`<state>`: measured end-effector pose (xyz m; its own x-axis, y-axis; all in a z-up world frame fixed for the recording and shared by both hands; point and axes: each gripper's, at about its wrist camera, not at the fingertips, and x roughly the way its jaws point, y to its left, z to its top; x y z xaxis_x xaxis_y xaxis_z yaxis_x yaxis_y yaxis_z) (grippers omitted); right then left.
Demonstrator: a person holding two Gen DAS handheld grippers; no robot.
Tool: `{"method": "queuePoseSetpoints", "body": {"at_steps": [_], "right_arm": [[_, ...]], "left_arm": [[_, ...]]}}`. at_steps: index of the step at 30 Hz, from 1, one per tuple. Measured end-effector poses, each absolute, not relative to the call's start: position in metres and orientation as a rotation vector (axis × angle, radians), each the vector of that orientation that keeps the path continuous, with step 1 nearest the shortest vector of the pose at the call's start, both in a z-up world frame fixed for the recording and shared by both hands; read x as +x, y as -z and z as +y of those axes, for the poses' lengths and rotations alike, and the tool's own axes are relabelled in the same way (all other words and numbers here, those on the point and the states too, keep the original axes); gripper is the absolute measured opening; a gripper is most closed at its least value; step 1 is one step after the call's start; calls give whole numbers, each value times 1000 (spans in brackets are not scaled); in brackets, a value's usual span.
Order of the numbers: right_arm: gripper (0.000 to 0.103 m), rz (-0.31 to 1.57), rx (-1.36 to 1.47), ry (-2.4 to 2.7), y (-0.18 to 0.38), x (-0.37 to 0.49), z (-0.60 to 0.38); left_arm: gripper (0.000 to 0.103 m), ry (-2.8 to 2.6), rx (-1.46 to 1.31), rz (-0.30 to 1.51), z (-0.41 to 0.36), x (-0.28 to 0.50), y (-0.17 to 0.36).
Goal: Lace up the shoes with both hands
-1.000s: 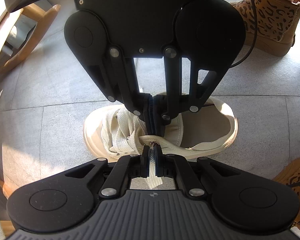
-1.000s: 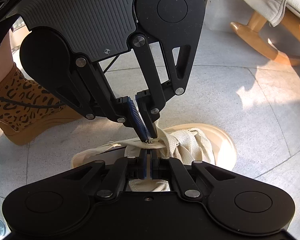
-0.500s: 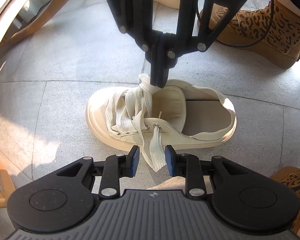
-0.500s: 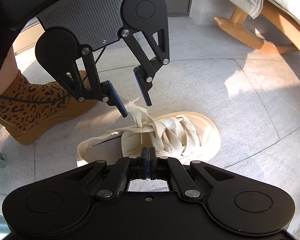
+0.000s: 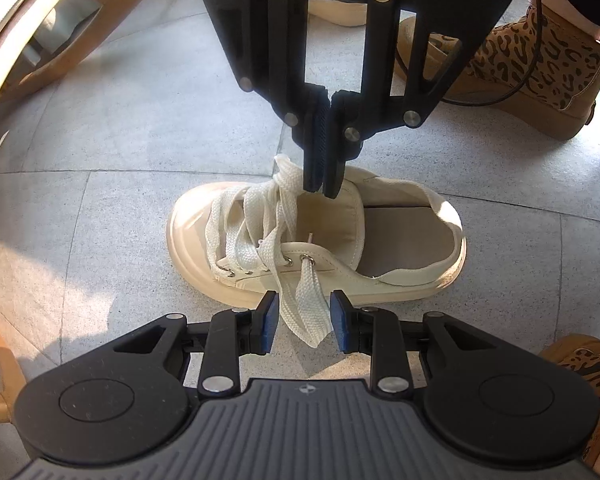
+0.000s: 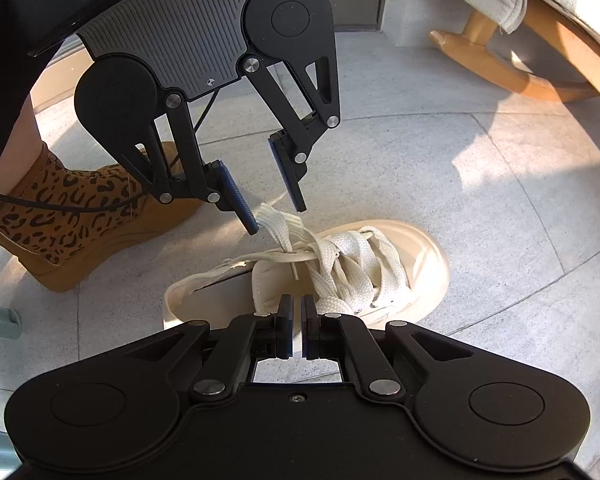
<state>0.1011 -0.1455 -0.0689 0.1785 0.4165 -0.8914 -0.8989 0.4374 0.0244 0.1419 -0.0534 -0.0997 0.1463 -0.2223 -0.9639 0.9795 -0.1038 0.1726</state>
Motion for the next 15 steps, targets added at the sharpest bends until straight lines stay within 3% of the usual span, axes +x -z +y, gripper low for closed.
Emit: {"method": "queuePoseSetpoints", "body": {"at_steps": [6, 10, 15], "right_arm": [[4, 984, -618, -1032, 78, 105, -135], [18, 963, -660, -1047, 84, 105, -128], [18, 932, -703, -1082, 92, 104, -122]], "left_arm": [[24, 1315, 1165, 882, -47, 139, 96], [20, 1334, 1188, 877, -49, 140, 98], [20, 1342, 1196, 870, -49, 140, 99]]}}
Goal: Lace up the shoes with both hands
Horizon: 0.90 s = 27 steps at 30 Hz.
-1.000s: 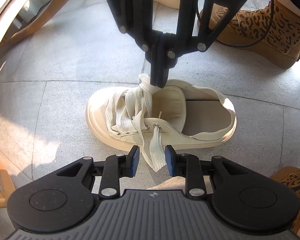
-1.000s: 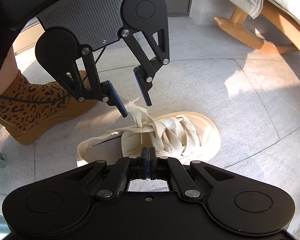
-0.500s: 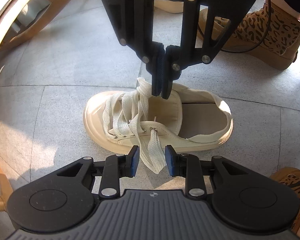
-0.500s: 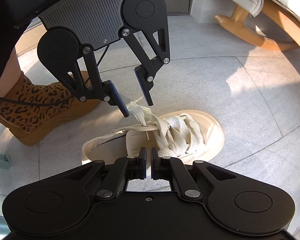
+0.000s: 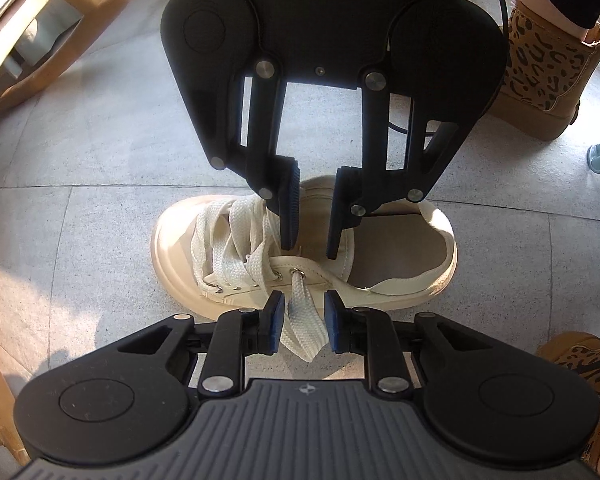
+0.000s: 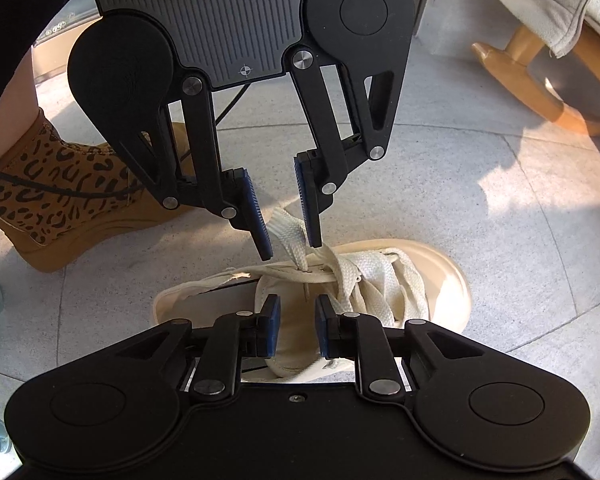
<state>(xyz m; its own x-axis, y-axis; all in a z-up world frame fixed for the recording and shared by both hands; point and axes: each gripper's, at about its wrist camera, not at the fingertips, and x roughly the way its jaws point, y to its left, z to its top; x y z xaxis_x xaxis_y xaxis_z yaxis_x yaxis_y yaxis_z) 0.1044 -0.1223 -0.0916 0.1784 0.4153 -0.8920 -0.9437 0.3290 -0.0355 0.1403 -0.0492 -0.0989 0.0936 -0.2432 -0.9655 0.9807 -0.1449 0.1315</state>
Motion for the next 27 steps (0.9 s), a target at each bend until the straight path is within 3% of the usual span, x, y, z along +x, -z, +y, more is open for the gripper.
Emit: {"method": "queuePoseSetpoints", "body": {"at_steps": [3, 8, 27], "right_arm": [[15, 915, -724, -1084, 96, 105, -119], [1, 912, -698, -1073, 95, 108, -119], [1, 1018, -693, -966, 63, 100, -155]], "left_arm": [[20, 1342, 1197, 864, -49, 140, 99], [20, 1328, 1193, 863, -49, 143, 100], [21, 1247, 1109, 961, -39, 146, 96]]}}
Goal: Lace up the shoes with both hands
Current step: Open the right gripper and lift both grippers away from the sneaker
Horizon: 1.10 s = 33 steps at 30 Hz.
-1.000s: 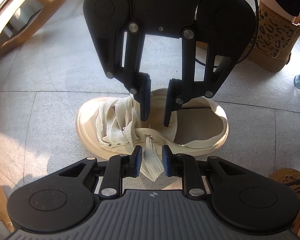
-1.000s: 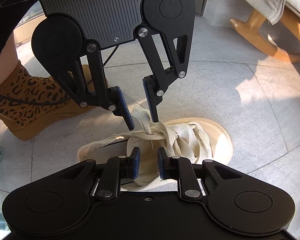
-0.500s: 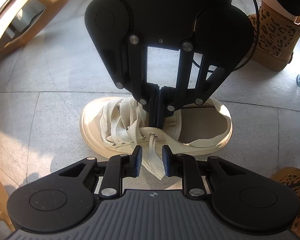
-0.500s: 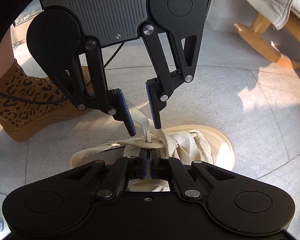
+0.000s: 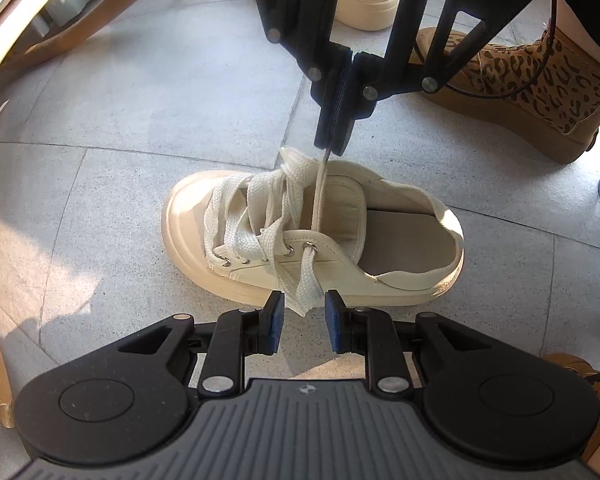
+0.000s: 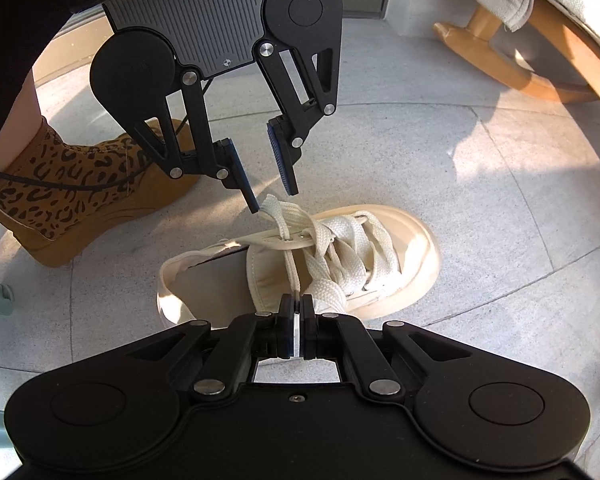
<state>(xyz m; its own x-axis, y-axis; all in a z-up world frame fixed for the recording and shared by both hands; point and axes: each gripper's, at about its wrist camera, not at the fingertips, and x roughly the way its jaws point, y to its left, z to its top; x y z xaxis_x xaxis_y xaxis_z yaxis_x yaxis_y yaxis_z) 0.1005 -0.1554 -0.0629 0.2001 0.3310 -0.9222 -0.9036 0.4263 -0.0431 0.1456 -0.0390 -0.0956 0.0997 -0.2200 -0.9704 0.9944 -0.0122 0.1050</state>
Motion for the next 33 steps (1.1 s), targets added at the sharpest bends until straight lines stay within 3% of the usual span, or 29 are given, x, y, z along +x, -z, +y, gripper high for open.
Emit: {"method": "queuePoseSetpoints", "body": {"at_steps": [16, 27, 31, 32, 33], "right_arm": [[0, 1103, -646, -822, 46, 108, -200], [4, 1011, -596, -670, 36, 129, -197], [43, 1058, -558, -628, 48, 135, -197], [43, 1075, -543, -623, 51, 136, -197], [43, 1096, -526, -624, 56, 137, -196]], "left_arm": [[22, 1212, 1084, 984, -34, 149, 92], [38, 1132, 985, 998, -38, 157, 82], [49, 1097, 969, 1009, -37, 161, 81], [52, 1093, 967, 1010, -38, 161, 81], [61, 1088, 966, 1009, -38, 161, 81]]}}
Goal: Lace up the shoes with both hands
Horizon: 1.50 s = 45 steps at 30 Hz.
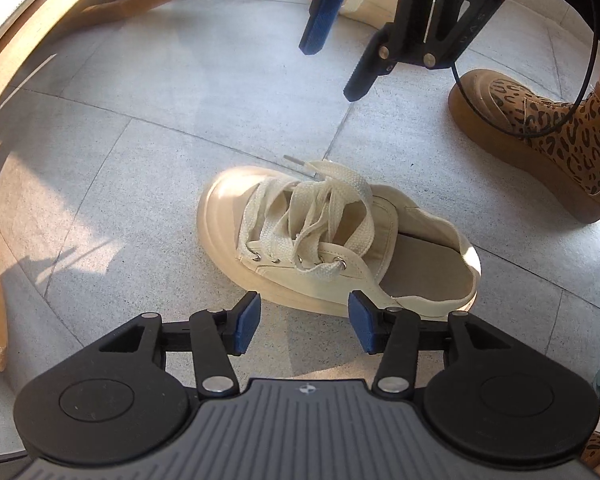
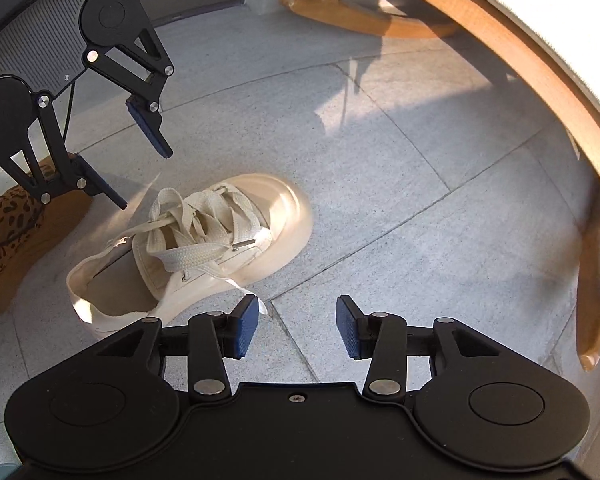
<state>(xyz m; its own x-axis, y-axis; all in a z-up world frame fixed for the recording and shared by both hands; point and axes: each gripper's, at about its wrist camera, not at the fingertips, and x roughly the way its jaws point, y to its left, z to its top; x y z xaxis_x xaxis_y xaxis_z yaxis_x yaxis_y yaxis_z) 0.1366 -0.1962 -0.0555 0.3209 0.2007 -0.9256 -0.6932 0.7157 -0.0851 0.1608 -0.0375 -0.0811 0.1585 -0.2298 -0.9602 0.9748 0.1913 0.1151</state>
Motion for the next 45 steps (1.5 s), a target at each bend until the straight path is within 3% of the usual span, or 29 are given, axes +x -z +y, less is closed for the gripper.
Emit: {"method": "queuePoseSetpoints", "body": {"at_steps": [2, 9, 11, 15, 17, 20, 31, 45], "right_arm": [[43, 1124, -500, -636, 62, 137, -194], [50, 1191, -449, -664, 77, 132, -185], [61, 1211, -440, -675, 81, 130, -184], [73, 1238, -419, -679, 85, 130, -183], [91, 1250, -403, -670, 87, 130, -184], [100, 1263, -383, -671, 90, 131, -184], [102, 1336, -399, -716, 98, 128, -181], [102, 1293, -855, -1086, 13, 97, -164]], "left_arm": [[76, 1091, 963, 1006, -38, 160, 81], [77, 1076, 957, 1027, -40, 162, 85], [80, 1070, 954, 1033, -40, 163, 86], [80, 1072, 950, 1035, -39, 163, 87], [80, 1072, 951, 1037, -39, 162, 87], [80, 1071, 949, 1039, -37, 161, 88], [80, 1092, 906, 1079, -25, 160, 76], [80, 1160, 1016, 1014, -35, 137, -49]]}}
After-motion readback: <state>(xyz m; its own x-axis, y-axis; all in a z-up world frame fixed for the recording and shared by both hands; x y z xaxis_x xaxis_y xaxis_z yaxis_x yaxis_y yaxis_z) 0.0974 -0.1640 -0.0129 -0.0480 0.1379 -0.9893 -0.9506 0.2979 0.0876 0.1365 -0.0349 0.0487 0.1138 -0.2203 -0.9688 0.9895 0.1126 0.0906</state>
